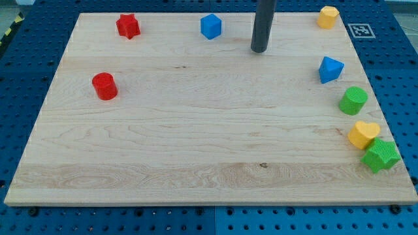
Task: Place blue triangle diagonally to the blue cube
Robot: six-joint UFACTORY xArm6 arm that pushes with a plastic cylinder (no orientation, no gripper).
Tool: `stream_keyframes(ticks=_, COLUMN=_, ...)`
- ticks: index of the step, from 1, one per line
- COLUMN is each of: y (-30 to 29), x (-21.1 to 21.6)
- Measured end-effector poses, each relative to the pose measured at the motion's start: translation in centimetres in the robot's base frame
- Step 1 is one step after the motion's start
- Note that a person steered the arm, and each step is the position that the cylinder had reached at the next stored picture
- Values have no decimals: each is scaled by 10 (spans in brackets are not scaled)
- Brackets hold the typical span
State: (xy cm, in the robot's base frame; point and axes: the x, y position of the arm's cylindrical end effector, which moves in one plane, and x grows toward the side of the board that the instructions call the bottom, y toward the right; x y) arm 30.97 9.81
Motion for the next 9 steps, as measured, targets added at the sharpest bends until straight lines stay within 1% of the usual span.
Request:
stream_keyframes(ticks=2, y=0, x=-1)
stream_keyframes(ticks=3, y=3, x=-10)
stream_keyframes(ticks=6, y=107, x=-9)
stream_keyframes(ticks=7, y=131, x=15)
stream_keyframes(ticks=8, y=144, x=35)
stream_keyframes(ticks=9, y=158, x=47)
